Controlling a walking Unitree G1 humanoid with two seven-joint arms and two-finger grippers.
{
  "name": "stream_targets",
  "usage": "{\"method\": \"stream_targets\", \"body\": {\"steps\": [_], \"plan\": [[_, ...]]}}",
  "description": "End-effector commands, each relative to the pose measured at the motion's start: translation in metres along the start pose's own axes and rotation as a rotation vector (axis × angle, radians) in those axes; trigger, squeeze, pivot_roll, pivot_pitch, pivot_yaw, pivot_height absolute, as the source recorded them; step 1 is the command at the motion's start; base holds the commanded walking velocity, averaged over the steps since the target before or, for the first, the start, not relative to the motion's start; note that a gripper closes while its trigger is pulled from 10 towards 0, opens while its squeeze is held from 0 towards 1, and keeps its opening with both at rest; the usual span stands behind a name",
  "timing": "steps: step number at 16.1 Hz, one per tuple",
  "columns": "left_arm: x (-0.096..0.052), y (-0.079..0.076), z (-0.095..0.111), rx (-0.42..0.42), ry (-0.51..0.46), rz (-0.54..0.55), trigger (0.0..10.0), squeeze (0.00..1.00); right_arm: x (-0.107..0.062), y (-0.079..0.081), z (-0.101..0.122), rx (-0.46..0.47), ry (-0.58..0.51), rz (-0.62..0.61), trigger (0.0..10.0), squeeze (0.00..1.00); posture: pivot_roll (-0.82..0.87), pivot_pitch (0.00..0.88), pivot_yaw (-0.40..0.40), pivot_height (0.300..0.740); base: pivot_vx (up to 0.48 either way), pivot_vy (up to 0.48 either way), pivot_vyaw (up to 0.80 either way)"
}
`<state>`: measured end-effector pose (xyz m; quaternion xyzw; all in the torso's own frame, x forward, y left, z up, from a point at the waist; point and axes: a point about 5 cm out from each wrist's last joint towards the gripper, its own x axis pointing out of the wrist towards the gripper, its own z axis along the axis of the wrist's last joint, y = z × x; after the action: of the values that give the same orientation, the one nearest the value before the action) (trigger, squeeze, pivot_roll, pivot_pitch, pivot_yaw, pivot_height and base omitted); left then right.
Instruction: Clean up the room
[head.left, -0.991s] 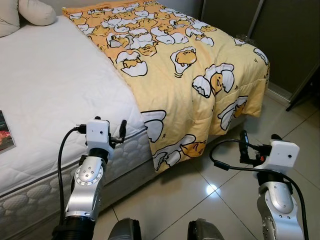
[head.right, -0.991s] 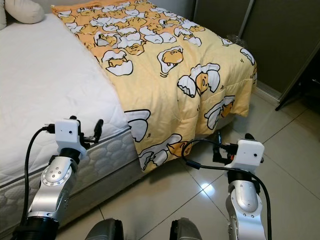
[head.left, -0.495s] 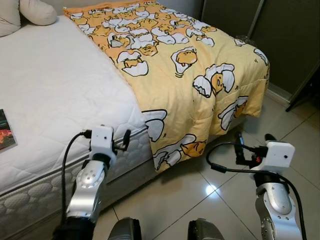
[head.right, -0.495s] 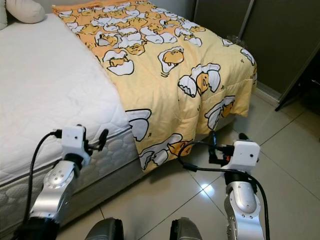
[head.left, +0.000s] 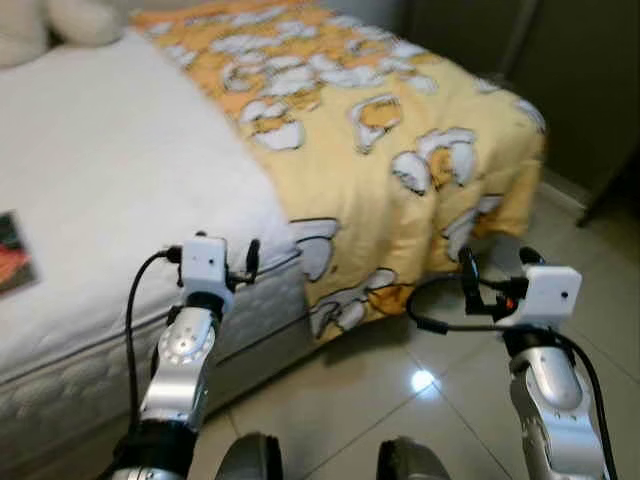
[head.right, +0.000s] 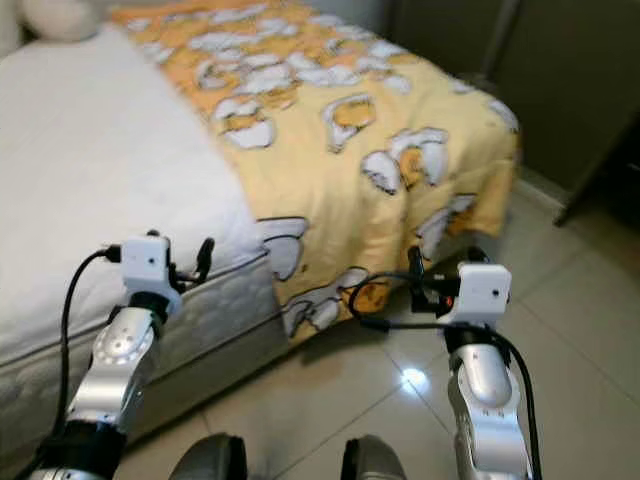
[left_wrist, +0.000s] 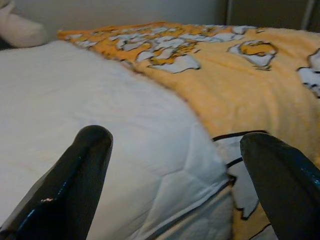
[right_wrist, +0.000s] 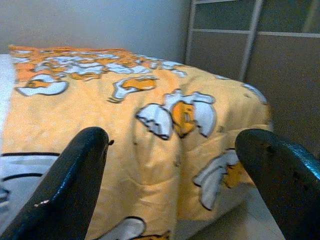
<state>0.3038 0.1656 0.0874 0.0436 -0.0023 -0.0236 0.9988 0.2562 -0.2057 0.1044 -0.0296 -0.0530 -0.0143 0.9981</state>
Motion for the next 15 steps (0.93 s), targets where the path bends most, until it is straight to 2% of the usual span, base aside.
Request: {"method": "stream_targets", "body": {"steps": [1,3,5,7,12,15], "plan": [[0.001,-0.002,-0.002,-0.014,0.008,-0.002,10.0,0.0,0.0,-0.004,-0.004,0.01,0.031,-0.01,10.0,0.0,-0.14,0.0,0.013,0.667,0.0,0.0,0.59],[0.001,-0.003,-0.004,0.008,0.027,-0.008,10.0,0.0,-0.001,-0.006,-0.006,0.014,0.045,-0.021,10.0,0.0,-0.14,0.0,0.015,0.667,0.0,0.0,0.62],[0.0,-0.002,-0.006,0.01,0.025,-0.015,10.0,0.0,-0.004,-0.003,-0.011,0.025,0.063,-0.007,10.0,0.0,-0.14,0.0,0.018,0.667,0.0,0.0,0.0],[0.0,-0.002,-0.006,0.012,0.028,-0.015,10.0,0.0,-0.006,0.004,-0.01,0.055,0.058,0.022,10.0,0.0,-0.14,0.0,0.021,0.686,0.0,0.0,0.0],[0.001,-0.01,-0.001,0.049,0.003,-0.07,10.0,0.0,-0.006,0.001,-0.011,0.061,0.055,0.009,10.0,0.0,-0.14,0.0,0.032,0.736,0.0,0.0,0.0],[0.003,-0.012,0.001,0.052,-0.001,-0.081,10.0,0.0,-0.005,0.003,-0.011,0.069,0.052,0.014,10.0,0.0,-0.14,0.0,0.035,0.74,0.0,0.0,0.0]]}}
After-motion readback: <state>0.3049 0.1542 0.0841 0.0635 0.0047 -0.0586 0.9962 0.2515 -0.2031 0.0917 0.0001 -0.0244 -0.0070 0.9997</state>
